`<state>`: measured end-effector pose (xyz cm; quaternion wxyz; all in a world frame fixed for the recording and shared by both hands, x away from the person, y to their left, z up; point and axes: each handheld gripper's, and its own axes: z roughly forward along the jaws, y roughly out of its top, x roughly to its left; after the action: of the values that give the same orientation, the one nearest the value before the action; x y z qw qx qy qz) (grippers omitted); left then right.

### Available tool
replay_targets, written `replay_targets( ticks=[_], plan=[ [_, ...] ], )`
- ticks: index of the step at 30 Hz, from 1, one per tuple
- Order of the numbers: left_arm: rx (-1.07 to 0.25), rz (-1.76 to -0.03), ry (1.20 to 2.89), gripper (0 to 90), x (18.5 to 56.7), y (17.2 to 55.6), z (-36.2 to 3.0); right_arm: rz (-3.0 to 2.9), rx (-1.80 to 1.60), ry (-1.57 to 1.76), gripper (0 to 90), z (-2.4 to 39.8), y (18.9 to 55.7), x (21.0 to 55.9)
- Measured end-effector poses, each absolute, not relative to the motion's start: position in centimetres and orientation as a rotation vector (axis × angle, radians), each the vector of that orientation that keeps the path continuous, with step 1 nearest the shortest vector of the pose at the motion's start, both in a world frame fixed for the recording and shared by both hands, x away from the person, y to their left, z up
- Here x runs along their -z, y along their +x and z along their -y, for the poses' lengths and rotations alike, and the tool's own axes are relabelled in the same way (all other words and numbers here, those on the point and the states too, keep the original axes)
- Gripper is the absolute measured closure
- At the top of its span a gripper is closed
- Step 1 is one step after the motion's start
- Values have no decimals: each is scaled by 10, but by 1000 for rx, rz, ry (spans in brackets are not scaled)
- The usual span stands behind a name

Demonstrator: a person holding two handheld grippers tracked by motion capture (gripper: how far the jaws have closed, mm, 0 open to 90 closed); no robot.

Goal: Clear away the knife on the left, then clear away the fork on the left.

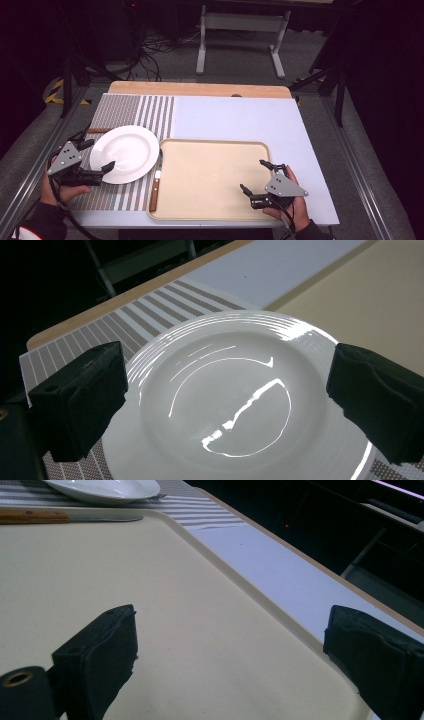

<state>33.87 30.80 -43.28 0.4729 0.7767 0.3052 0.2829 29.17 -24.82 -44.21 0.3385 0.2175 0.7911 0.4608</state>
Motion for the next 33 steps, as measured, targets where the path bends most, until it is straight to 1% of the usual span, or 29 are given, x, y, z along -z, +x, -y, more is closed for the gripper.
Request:
replay_targets(
  ticks=[8, 18, 22, 23, 33],
  plan=[
    [-697, -751, 1898, 47, 434, 339, -308, -2067, -1202, 567, 79, 248, 293, 442],
    [-659, -768, 1882, 47, 437, 344, -313, -2069, -1199, 589, 77, 249, 295, 443],
    [-647, -766, 1907, 54, 438, 351, -315, -2070, -1198, 591, 76, 248, 296, 442],
    [-610, -756, 1918, 71, 437, 356, -316, -2070, -1203, 595, 75, 248, 296, 441],
    [-629, -760, 1966, 73, 428, 375, -327, -2080, -1194, 624, 72, 250, 297, 443]
  ],
)
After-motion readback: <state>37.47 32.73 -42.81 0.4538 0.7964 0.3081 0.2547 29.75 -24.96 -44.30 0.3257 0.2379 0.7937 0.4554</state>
